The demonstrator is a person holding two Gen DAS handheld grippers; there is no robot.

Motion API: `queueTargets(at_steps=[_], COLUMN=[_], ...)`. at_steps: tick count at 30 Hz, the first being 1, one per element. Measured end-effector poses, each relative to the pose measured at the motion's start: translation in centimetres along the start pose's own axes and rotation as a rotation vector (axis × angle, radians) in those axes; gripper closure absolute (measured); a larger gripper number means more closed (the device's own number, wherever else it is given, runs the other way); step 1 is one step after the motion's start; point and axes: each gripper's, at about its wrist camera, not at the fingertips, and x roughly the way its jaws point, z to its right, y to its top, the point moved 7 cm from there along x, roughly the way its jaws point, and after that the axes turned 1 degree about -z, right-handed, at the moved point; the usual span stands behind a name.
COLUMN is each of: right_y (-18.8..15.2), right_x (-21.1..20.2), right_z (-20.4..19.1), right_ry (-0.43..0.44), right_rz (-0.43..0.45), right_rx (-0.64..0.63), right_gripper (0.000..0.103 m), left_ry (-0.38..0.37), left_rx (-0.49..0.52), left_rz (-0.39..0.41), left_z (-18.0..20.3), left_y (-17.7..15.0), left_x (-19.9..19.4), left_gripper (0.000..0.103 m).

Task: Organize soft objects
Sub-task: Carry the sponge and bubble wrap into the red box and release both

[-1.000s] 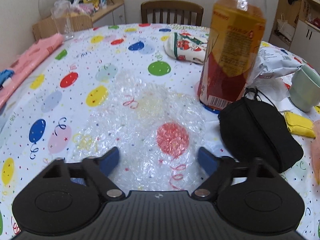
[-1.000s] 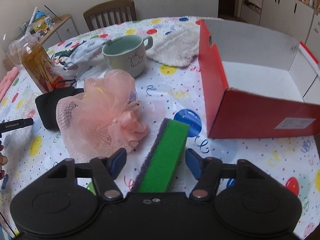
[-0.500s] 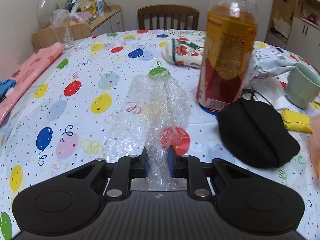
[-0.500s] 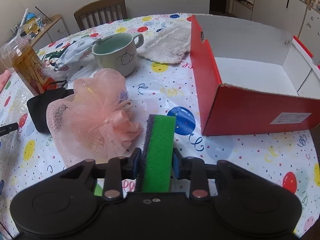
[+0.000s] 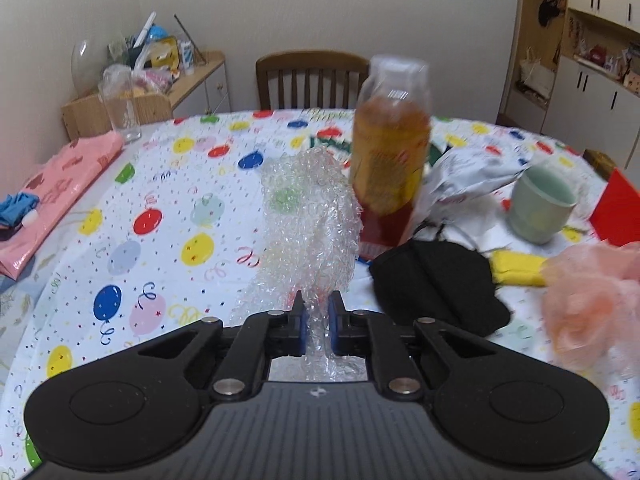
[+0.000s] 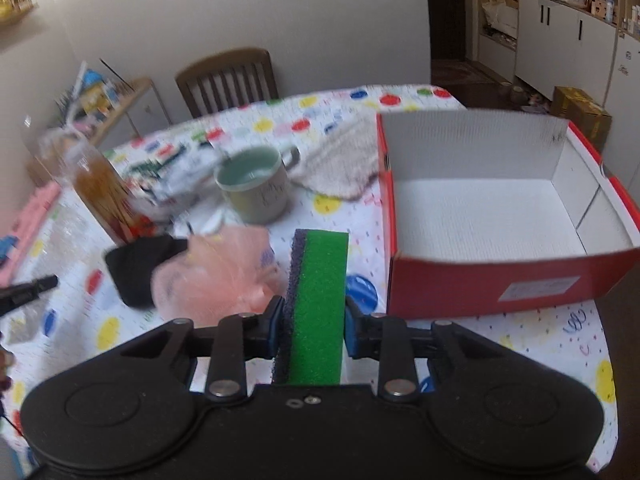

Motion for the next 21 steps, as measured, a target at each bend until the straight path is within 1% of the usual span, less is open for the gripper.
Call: queueTargets(at_steps=[5,9,12,16,21], right_y=[2.3,4.2,5.2,6.4,7.7], right_x=[-2.7,-4.0,-4.7,-5.0,-4.9], right_z=[1.6,4.3,6.6,10.1,14.9], right_ry=[0.059,0.075,0.074,0.063,0.052], right_rz=[0.046,0.076,0.092,0.105,0.115], right_rx=[-0.006,-0.003,0.001,0.009,0.025], right_gripper=[0.074,0.074,0.074,0.074,0.074], left_ry=[-0.014,-0.048,-0.086,-0.154,-0.267], left_rx=[-0.014,0.008,0.049,0.103,0.165], left_rz=[0.026,0.053,0.077,0.108,0.128], left_z=[1.9,5.1,8.9,15.0,23.4], left_y=[1.5,3.1,4.3,5.7,7.5], left_x=[-3.3,-6.2,-8.2,-10.2,-11.7], left_gripper=[0.093,0.093,0.093,0.093,0.093])
